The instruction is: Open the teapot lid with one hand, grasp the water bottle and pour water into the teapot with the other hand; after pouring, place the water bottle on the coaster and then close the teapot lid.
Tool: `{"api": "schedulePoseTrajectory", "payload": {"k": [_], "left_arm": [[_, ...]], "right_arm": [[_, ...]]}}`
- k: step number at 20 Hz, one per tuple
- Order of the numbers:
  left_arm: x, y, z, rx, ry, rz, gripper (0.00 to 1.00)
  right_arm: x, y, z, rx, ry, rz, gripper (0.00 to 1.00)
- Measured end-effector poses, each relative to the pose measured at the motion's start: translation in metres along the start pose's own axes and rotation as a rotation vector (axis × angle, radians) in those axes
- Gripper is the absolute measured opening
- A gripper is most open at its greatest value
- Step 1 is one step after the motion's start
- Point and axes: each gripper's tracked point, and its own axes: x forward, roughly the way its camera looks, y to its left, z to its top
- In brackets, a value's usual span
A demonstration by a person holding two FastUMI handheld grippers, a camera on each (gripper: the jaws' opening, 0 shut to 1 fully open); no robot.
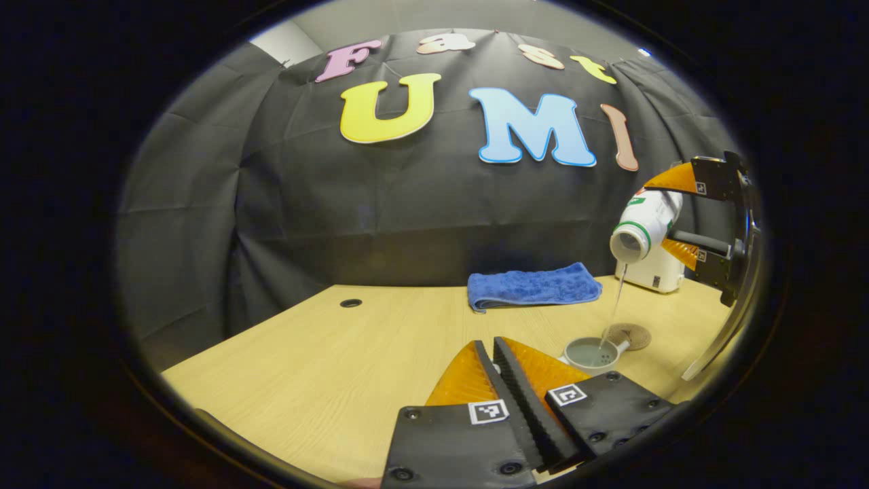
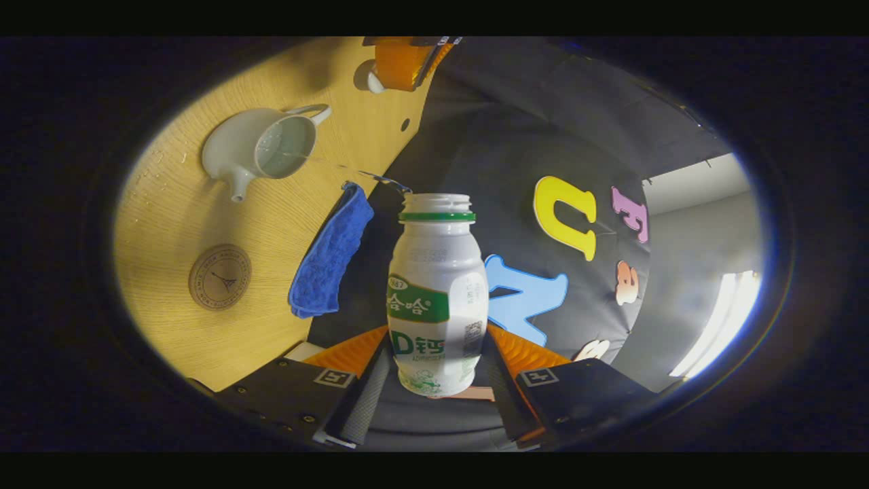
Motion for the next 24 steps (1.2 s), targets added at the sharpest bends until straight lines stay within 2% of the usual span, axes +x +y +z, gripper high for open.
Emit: {"api": "schedulePoseTrajectory", "payload": {"k": [14,24], "left_arm": [[0.000,-0.002,0.001,0.004,0.005,-0.012,0.09],[0.000,-0.005,-0.002,0.007,0.007,-0.021,0.09]], "right_arm": [[0.002,-0.008,0.002,-0.080,-0.038,-0.011,0.73],[0.002,-0.013,0.005,-0.107,-0.060,-0.054,0.73]]}}
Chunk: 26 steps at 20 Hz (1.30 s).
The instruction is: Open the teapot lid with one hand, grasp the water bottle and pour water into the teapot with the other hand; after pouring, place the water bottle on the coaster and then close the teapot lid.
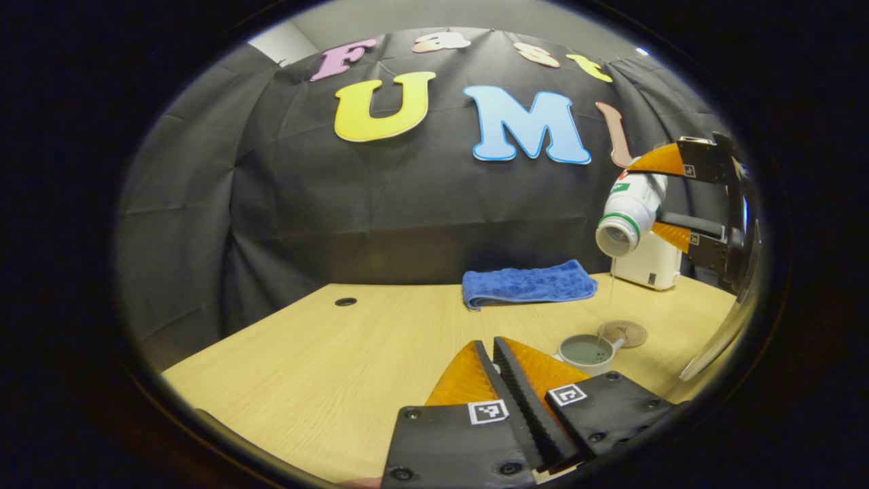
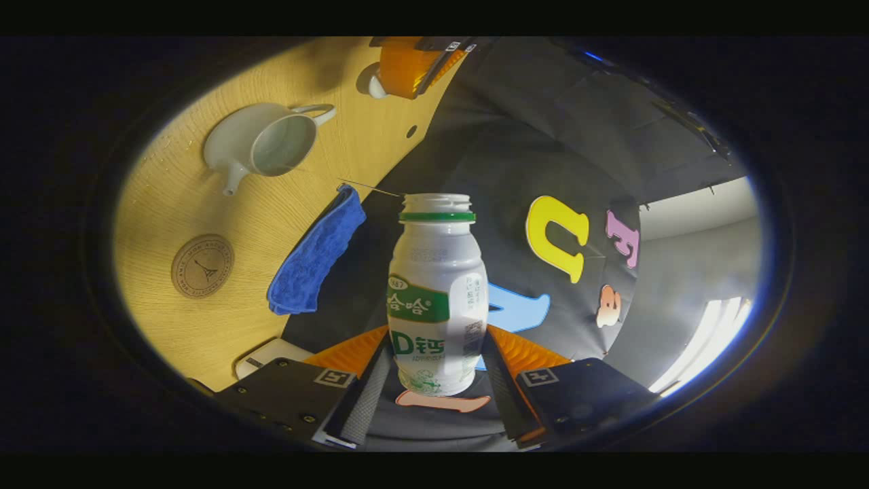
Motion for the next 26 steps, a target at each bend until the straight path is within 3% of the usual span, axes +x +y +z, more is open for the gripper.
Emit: {"api": "schedulePoseTrajectory", "payload": {"k": [4,15,18,22,26], "left_arm": [[0.001,-0.001,0.000,-0.004,-0.003,-0.005,0.09],[0.002,-0.005,0.000,-0.016,-0.012,-0.027,0.10],[0.001,-0.009,0.004,-0.020,-0.023,-0.054,0.09],[0.001,-0.032,0.014,-0.029,-0.050,-0.102,0.09],[0.005,-0.053,0.020,-0.039,-0.058,-0.144,0.09]], "right_arm": [[0.001,0.009,-0.005,0.112,0.019,0.041,0.73],[-0.003,0.053,-0.004,0.675,0.121,0.252,0.73],[-0.005,0.071,-0.004,0.887,0.170,0.319,0.73],[-0.018,0.085,-0.009,1.066,0.225,0.346,0.73],[-0.016,0.093,-0.015,1.127,0.253,0.345,0.73]]}}
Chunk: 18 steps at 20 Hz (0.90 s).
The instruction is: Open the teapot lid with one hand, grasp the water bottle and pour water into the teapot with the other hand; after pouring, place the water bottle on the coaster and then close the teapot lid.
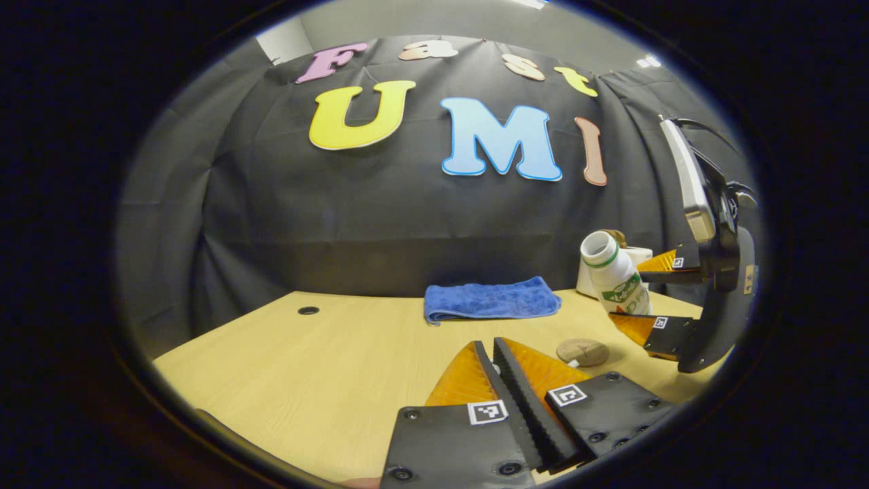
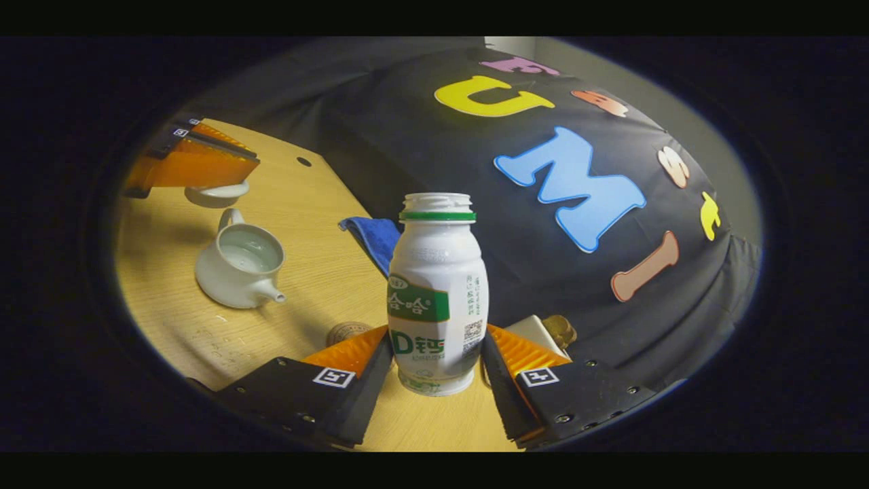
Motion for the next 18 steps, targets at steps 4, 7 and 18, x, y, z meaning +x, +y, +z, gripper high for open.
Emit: {"api": "schedulePoseTrajectory", "payload": {"k": [4,7,18], "left_arm": [[0.010,-0.016,0.003,0.035,-0.002,-0.007,0.09],[0.019,-0.029,0.001,0.050,0.003,-0.014,0.09],[0.039,-0.053,-0.006,0.058,0.029,-0.026,0.18]], "right_arm": [[-0.015,-0.011,-0.016,0.038,0.000,-0.008,0.73],[-0.014,-0.014,-0.024,0.071,-0.003,-0.008,0.73],[-0.012,-0.026,-0.042,0.138,-0.025,-0.014,0.73]]}}
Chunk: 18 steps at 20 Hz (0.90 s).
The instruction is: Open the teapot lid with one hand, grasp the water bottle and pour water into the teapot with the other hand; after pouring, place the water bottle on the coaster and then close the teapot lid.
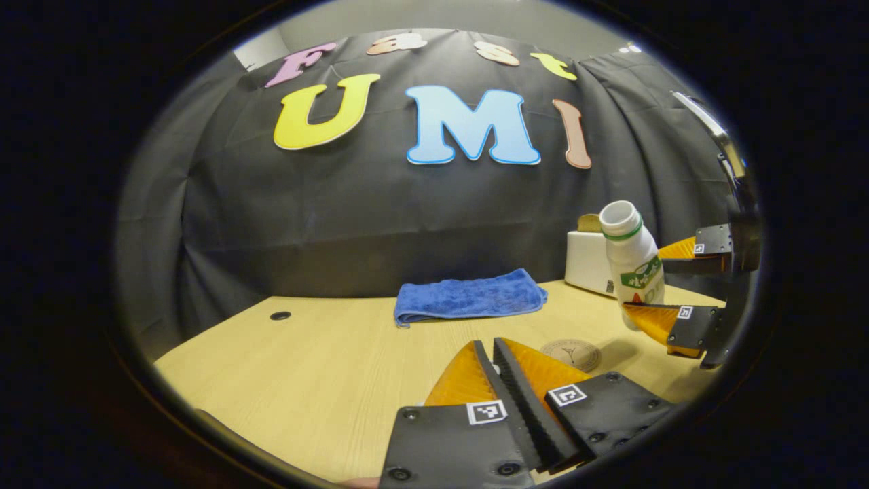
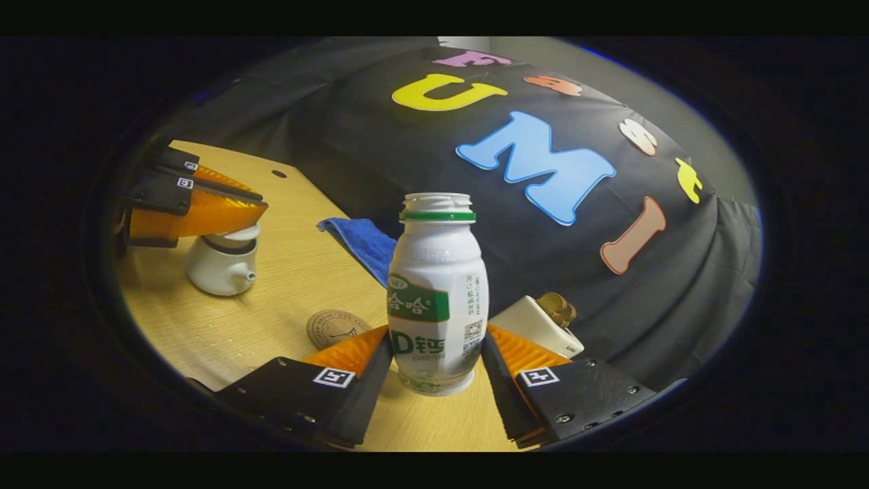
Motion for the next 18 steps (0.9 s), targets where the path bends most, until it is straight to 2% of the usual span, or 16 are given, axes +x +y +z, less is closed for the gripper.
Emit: {"api": "schedulePoseTrajectory", "payload": {"k": [2,3,4,5,13,15,16,18], "left_arm": [[0.001,-0.004,-0.003,-0.012,0.011,-0.007,0.10],[0.001,-0.004,-0.003,-0.002,0.014,0.002,0.10],[0.002,-0.003,-0.005,0.008,0.018,0.010,0.55],[0.003,-0.003,-0.007,0.012,0.024,0.015,0.10],[0.002,-0.004,-0.019,-0.026,0.046,0.028,0.14],[0.002,-0.004,-0.019,-0.052,0.044,0.023,1.00],[0.002,-0.004,-0.019,-0.060,0.045,0.021,0.14],[0.001,-0.004,-0.017,-0.058,0.044,0.027,0.15]], "right_arm": [[-0.001,0.000,-0.004,0.010,0.002,0.005,0.73],[0.000,-0.001,-0.005,0.014,0.002,0.007,0.73],[0.000,-0.001,-0.005,0.015,0.001,0.007,0.73],[0.002,-0.001,-0.006,0.015,-0.001,0.007,0.73],[0.000,-0.003,-0.003,0.018,-0.013,0.006,0.73],[0.000,-0.003,-0.003,0.021,-0.013,0.008,0.73],[0.000,-0.003,-0.003,0.023,-0.013,0.008,0.73],[0.000,-0.003,-0.002,0.024,-0.016,0.007,0.73]]}}
